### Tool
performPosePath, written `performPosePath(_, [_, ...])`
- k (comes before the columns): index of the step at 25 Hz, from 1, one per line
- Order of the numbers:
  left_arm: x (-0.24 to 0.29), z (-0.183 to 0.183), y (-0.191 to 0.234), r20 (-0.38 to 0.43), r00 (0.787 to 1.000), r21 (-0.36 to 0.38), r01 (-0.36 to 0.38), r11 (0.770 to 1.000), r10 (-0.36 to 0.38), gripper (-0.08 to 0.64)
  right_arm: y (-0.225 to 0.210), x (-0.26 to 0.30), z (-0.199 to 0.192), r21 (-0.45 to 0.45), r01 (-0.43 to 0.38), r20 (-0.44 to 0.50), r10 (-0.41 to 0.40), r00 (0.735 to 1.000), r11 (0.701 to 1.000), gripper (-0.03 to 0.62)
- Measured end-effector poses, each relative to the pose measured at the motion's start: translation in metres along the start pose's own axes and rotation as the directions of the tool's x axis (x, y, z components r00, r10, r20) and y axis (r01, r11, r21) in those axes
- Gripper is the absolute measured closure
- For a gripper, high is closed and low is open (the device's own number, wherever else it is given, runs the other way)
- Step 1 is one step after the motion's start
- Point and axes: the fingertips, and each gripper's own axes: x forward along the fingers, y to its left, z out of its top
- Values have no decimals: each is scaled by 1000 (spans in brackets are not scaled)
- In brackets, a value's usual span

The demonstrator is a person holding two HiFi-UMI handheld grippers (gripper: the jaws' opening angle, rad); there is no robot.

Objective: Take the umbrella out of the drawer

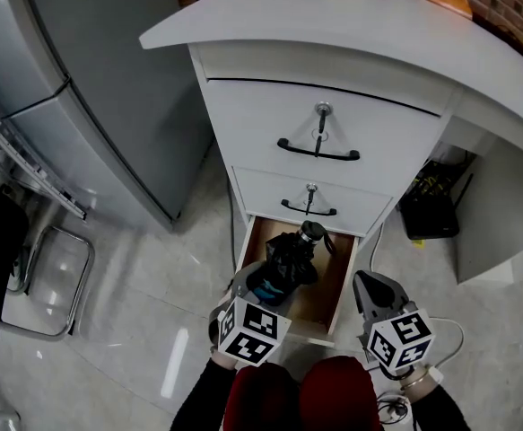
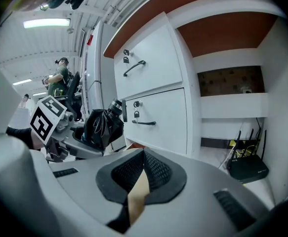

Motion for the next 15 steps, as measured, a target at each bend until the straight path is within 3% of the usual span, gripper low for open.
performPosePath(15, [-80,26,41,171,976,-157,-111,981,138,278,28,-14,47,-38,-44,79,47,996,998,595])
